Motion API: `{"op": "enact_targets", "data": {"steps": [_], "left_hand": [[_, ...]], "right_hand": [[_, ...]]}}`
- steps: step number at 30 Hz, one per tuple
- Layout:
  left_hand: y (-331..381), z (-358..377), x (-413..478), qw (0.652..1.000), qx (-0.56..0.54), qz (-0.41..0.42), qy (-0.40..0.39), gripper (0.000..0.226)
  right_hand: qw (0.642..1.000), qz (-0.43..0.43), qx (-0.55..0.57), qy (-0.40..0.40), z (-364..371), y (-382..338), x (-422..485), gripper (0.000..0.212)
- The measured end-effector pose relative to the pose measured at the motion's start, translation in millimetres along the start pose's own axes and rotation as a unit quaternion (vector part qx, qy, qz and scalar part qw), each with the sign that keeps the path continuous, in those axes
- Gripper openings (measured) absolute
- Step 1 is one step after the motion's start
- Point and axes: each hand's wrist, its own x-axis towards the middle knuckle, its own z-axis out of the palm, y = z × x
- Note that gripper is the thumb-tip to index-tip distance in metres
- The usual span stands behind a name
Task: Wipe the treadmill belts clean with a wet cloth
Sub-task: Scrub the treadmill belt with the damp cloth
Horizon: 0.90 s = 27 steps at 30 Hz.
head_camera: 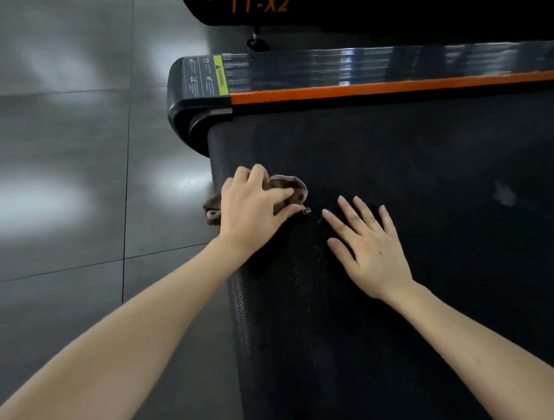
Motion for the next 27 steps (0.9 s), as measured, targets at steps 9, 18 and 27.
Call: {"op": "enact_targets", "data": {"steps": [9, 18, 27], "left_hand": [[-46, 31, 106, 0.989, 0.055, -0.121, -0.064, 0.039], [-69, 27, 133, 0.993, -0.001, -0.066, -0.095, 0.034], [-12, -4, 22, 0.996, -0.058, -0.057, -0.035, 0.022]], "right_hand": [[0.999, 0.001, 0.016, 0.033, 4, 0, -2, 0.050], [0.999, -0.004, 0.003, 0.044, 6, 2, -1, 0.050], [0.998, 0.004, 0.025, 0.049, 3, 1, -1, 0.060]]}}
